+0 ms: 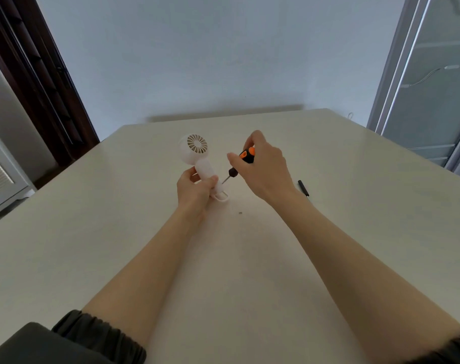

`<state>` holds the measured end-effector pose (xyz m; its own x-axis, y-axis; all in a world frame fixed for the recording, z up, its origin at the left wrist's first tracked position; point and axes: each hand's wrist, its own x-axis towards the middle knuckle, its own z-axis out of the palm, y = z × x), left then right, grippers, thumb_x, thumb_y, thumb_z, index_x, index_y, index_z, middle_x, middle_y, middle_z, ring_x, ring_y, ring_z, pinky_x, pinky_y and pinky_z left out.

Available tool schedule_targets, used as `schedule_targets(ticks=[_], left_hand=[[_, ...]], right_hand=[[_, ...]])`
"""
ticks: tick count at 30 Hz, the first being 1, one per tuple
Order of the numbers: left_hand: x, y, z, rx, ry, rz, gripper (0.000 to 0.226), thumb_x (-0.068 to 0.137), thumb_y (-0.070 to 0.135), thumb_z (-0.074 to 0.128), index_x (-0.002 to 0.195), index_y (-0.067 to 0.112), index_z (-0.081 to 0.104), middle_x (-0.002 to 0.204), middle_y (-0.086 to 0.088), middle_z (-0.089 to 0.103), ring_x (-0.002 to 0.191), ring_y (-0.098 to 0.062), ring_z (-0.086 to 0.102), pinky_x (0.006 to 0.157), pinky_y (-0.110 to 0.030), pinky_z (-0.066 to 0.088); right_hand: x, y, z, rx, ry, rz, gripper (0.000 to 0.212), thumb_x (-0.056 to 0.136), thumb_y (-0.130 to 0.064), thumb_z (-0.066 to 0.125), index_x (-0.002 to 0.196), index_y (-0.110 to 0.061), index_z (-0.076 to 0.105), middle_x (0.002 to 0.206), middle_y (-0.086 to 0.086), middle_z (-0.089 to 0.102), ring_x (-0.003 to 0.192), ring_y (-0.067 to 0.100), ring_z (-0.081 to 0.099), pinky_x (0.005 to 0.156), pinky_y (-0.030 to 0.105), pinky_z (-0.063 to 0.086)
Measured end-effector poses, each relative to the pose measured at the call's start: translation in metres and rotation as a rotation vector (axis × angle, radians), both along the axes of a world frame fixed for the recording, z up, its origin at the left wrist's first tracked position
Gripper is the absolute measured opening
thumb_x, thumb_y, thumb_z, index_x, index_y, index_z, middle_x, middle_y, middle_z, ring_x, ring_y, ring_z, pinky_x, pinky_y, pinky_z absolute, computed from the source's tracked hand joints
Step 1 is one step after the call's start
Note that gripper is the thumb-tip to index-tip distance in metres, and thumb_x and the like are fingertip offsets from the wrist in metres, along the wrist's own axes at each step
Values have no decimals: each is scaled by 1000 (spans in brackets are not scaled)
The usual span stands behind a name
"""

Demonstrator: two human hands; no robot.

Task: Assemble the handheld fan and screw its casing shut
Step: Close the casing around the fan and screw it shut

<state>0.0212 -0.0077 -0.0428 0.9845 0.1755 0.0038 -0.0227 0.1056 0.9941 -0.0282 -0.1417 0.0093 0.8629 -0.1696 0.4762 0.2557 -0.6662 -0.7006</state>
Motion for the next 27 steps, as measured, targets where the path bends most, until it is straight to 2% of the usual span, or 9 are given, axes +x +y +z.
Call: schedule_targets(ticks=[2, 4, 7, 11, 15, 18, 22, 27], left_hand=[[0, -1, 0, -29, 22, -19, 51, 83, 3, 67, 131, 7, 48, 119, -9, 58, 100, -26, 63, 88, -48, 54], [-1, -3, 1, -53, 39, -52, 49, 84, 2, 66, 130, 6, 49, 113, -8, 60, 94, -25, 64, 89, -49, 54], [-2, -4, 2, -59, 52, -71, 49, 85, 2, 66, 130, 5, 48, 111, -8, 59, 95, -27, 64, 89, -50, 53], [1, -1, 2, -52, 39, -27, 51, 84, 1, 65, 132, 5, 47, 117, -10, 58, 104, -29, 62, 90, -50, 53], [2, -1, -1, 36, -27, 1, 52, 81, 4, 69, 129, 9, 50, 121, -9, 57, 107, -29, 61, 90, -49, 53], [1, 0, 0, 96, -63, 31, 52, 81, 6, 69, 129, 10, 50, 112, -1, 56, 106, -26, 61, 90, -50, 52], [1, 0, 2, 113, -74, 57, 54, 82, 5, 68, 132, 10, 47, 112, 0, 54, 105, -25, 59, 90, -49, 53], [1, 3, 0, 121, -77, 52, 53, 82, 5, 68, 131, 12, 49, 112, 1, 54, 107, -25, 59, 91, -49, 52]], right_hand=[[-1, -2, 3, 26, -10, 78, 20, 83, -24, 58, 93, -14, 43, 87, 4, 58, 73, 21, 49, 61, 29, 38], [-2, -2, 6, 43, -36, 135, 17, 81, -13, 59, 91, -14, 46, 83, 0, 52, 71, 16, 46, 60, 24, 36], [-4, -3, 9, -29, -83, 168, 14, 77, -6, 59, 84, -15, 51, 74, -6, 50, 68, 16, 51, 60, 27, 43], [-5, -7, 13, -249, -55, 138, 7, 84, -6, 56, 89, -8, 59, 83, 3, 56, 73, 23, 56, 70, 33, 48], [-3, -6, 13, -404, -6, 88, 13, 92, -15, 52, 93, -7, 63, 85, 1, 48, 83, 23, 54, 71, 26, 36], [-3, -7, 11, -413, 40, 111, 10, 88, -14, 58, 95, -9, 62, 93, 3, 49, 86, 25, 57, 71, 26, 38], [-4, -8, 11, -434, 71, 132, 24, 79, 2, 54, 98, -10, 62, 94, 3, 48, 87, 27, 56, 68, 28, 41], [-5, -6, 9, -434, 95, 100, 12, 84, -9, 57, 95, -8, 63, 92, 5, 56, 84, 26, 56, 70, 33, 47]])
